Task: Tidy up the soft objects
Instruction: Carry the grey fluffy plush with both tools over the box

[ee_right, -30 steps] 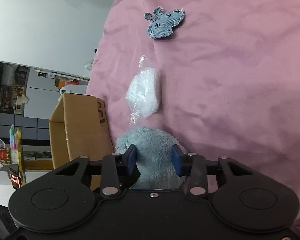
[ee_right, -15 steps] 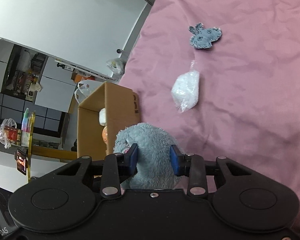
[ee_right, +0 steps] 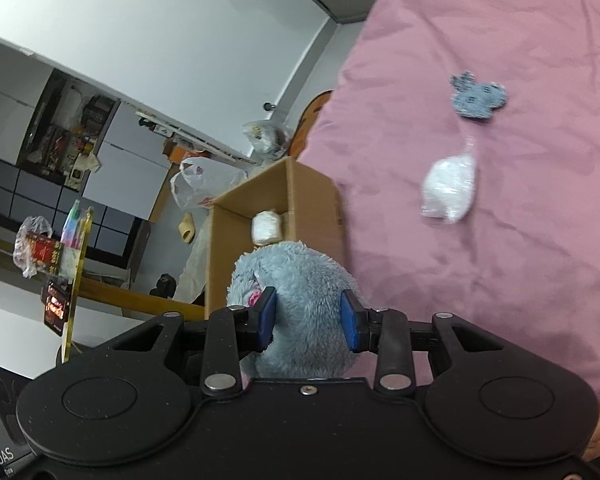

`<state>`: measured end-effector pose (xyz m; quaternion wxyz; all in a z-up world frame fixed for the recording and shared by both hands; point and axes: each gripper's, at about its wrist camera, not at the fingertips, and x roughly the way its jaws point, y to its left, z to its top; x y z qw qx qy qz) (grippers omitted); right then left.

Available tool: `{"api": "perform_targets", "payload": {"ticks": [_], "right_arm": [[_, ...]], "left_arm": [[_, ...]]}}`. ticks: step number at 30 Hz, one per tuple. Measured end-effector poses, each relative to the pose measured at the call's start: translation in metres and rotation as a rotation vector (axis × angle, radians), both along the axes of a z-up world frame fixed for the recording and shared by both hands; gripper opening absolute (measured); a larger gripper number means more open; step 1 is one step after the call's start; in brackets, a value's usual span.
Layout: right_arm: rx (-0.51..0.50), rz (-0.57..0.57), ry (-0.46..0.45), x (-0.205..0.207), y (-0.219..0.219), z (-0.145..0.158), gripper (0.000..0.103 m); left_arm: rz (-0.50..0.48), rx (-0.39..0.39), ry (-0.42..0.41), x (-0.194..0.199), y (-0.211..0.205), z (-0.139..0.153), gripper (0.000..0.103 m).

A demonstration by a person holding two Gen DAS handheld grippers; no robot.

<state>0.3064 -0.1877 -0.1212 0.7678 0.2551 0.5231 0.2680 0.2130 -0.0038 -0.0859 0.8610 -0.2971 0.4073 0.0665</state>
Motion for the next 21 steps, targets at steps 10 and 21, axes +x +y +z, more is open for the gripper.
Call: {"api": "perform_targets", "payload": {"ticks": [10, 21], "right_arm": [[0.012, 0.044, -0.026, -0.003, 0.037, 0.018, 0.034], [0.03, 0.07, -0.023, -0.001, 0.074, 0.021, 0.034]], "left_arm": [[0.026, 0.012, -0.03, -0.008, 0.035, 0.017, 0.027], [0.055, 0.017, -0.03, -0.01, 0.073, 0.021, 0.027]]}}
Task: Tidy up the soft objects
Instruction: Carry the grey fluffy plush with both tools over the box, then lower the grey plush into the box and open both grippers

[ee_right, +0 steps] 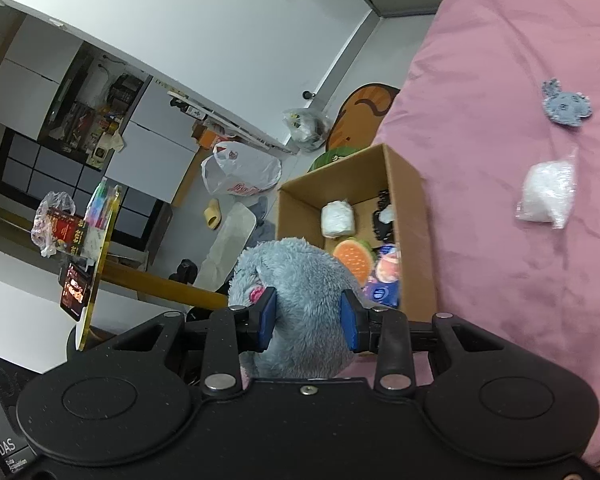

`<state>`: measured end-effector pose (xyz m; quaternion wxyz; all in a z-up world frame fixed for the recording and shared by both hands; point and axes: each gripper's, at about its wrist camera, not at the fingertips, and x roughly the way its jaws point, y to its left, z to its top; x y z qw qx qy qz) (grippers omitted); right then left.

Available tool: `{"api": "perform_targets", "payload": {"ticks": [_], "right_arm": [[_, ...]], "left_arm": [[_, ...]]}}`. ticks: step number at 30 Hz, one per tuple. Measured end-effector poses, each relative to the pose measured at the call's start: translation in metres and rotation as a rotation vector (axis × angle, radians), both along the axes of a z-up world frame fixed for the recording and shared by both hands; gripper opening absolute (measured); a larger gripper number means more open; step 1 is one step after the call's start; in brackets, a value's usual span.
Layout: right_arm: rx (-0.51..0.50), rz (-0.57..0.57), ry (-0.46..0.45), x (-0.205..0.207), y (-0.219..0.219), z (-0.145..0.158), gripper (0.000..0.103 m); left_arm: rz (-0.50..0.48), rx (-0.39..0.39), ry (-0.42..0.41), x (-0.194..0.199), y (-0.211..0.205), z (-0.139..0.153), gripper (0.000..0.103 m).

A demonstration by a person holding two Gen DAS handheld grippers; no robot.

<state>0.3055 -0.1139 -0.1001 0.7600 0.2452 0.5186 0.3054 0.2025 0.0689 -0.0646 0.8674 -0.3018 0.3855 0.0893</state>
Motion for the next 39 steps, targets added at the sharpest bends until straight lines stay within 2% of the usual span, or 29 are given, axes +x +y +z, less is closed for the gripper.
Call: {"api": "perform_targets", "payload": {"ticks": [10, 17, 28, 34, 39], "right_arm": [[-0.005, 0.007, 0.029, 0.01, 0.03, -0.006, 0.034], [-0.031, 0.004, 0.052, 0.017, 0.049, -0.014, 0.034], [-0.071, -0.022, 0.123, 0.032, 0.073, -0.042, 0.034], [-0.105, -0.025, 0.171, 0.036, 0.083, -0.059, 0.04], [-0.109, -0.027, 0.195, 0.036, 0.083, -0.063, 0.043]], "left_arm": [[0.014, -0.013, 0.017, 0.007, 0.031, -0.007, 0.027], [0.031, -0.053, 0.04, 0.016, 0.054, -0.02, 0.027], [0.023, -0.078, 0.111, 0.035, 0.079, -0.048, 0.027], [0.021, -0.104, 0.167, 0.038, 0.089, -0.062, 0.027], [0.019, -0.095, 0.18, 0.039, 0.09, -0.059, 0.028]]}}
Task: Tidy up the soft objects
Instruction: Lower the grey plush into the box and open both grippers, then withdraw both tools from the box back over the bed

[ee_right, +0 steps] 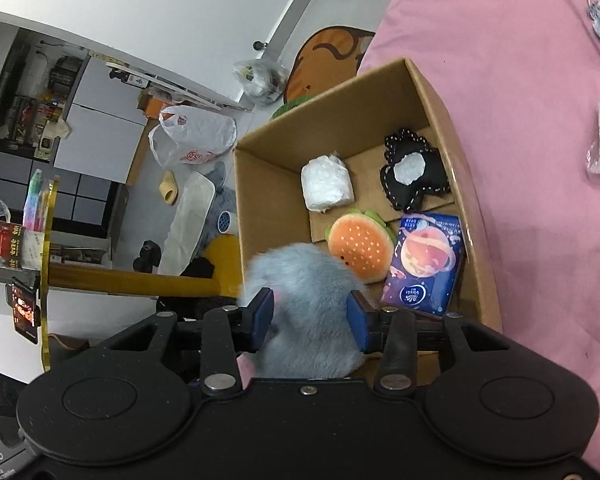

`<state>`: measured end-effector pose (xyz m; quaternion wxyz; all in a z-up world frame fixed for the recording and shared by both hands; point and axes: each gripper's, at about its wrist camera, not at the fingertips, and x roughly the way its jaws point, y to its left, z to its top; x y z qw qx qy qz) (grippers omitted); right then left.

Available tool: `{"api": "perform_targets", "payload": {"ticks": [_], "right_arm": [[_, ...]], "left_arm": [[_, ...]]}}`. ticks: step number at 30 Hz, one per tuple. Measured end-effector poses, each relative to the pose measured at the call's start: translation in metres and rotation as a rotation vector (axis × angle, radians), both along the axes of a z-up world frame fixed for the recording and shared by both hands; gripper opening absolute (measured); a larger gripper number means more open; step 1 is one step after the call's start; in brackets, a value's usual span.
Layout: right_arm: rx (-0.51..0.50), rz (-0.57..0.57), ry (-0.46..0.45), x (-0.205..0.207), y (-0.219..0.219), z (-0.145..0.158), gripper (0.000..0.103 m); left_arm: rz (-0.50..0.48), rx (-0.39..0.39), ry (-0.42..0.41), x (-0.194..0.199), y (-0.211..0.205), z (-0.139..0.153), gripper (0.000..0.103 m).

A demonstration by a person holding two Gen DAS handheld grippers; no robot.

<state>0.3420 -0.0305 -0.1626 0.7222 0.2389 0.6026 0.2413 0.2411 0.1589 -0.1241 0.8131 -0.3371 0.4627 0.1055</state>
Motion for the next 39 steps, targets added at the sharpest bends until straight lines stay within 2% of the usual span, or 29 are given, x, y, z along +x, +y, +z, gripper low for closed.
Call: {"api": "perform_targets", "payload": {"ticks": [3, 8, 11, 13, 20, 22, 24, 31, 39], "right_arm": [[-0.008, -0.008, -0.009, 0.0, -0.003, 0.004, 0.053], [-0.002, -0.004, -0.024, -0.004, -0.008, 0.012, 0.054], [0.005, 0.004, -0.041, -0.008, -0.011, 0.019, 0.058], [0.006, 0.009, -0.058, -0.011, -0.013, 0.024, 0.06], [0.01, 0.005, -0.1, -0.022, -0.024, 0.038, 0.064], [0.006, 0.004, -0.117, -0.027, -0.027, 0.043, 0.068], [-0.005, 0.001, -0.14, -0.031, -0.03, 0.047, 0.074], [-0.008, 0.002, -0.182, -0.044, -0.043, 0.057, 0.083], [-0.023, 0.014, -0.239, -0.058, -0.059, 0.07, 0.094]], "left_arm": [[0.001, 0.012, 0.003, -0.001, 0.0, 0.003, 0.031], [0.007, 0.026, 0.02, -0.004, -0.002, 0.008, 0.034], [0.007, 0.043, 0.023, -0.008, -0.004, 0.013, 0.039], [0.014, 0.059, 0.02, -0.013, -0.006, 0.018, 0.048], [0.036, 0.101, 0.001, -0.027, -0.011, 0.034, 0.066], [0.04, 0.11, -0.003, -0.031, -0.014, 0.038, 0.071], [0.042, 0.119, -0.011, -0.036, -0.017, 0.042, 0.073], [0.061, 0.157, -0.036, -0.056, -0.024, 0.056, 0.081], [0.077, 0.201, -0.067, -0.075, -0.037, 0.069, 0.085]]}}
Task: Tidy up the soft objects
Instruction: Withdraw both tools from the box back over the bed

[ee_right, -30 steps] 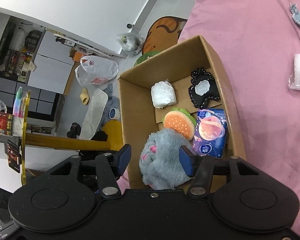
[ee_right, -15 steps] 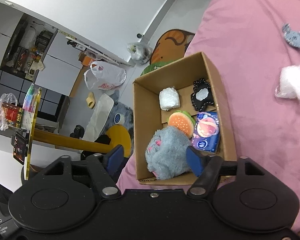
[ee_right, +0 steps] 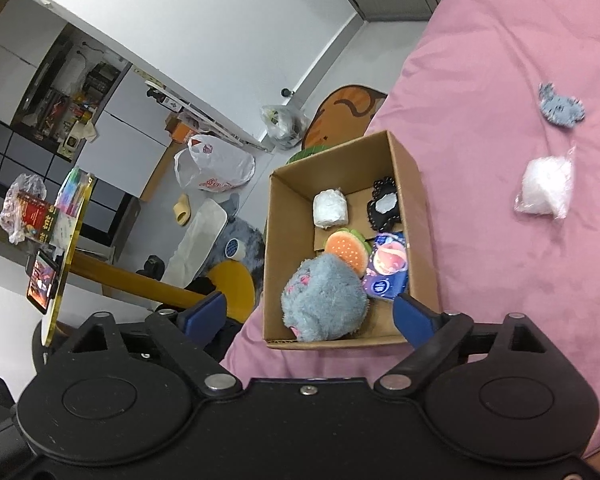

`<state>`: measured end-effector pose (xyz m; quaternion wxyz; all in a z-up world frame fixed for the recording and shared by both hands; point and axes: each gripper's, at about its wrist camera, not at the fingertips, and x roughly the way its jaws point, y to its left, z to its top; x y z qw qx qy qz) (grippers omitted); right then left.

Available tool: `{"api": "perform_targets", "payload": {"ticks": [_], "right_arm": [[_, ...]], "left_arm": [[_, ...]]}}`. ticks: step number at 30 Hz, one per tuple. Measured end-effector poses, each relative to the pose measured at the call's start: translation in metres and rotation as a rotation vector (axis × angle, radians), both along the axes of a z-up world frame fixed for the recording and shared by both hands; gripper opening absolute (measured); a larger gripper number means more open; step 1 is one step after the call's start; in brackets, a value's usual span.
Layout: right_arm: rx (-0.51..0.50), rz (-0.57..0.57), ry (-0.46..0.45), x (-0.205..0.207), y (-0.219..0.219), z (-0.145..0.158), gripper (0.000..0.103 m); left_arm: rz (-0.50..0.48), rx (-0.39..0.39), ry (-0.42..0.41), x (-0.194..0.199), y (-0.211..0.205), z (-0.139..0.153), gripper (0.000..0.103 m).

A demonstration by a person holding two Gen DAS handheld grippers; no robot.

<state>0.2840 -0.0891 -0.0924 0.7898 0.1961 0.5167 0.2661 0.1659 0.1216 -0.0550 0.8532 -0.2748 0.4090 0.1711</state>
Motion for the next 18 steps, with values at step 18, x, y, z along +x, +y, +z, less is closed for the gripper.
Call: {"api": "perform_targets", "payload": {"ticks": [18], "right_arm": [[-0.015, -0.016, -0.143, -0.027, -0.057, 0.037, 0.103]], "left_arm": [[-0.008, 0.08, -0.036, -0.023, -0.043, 0.027, 0.089]]}}
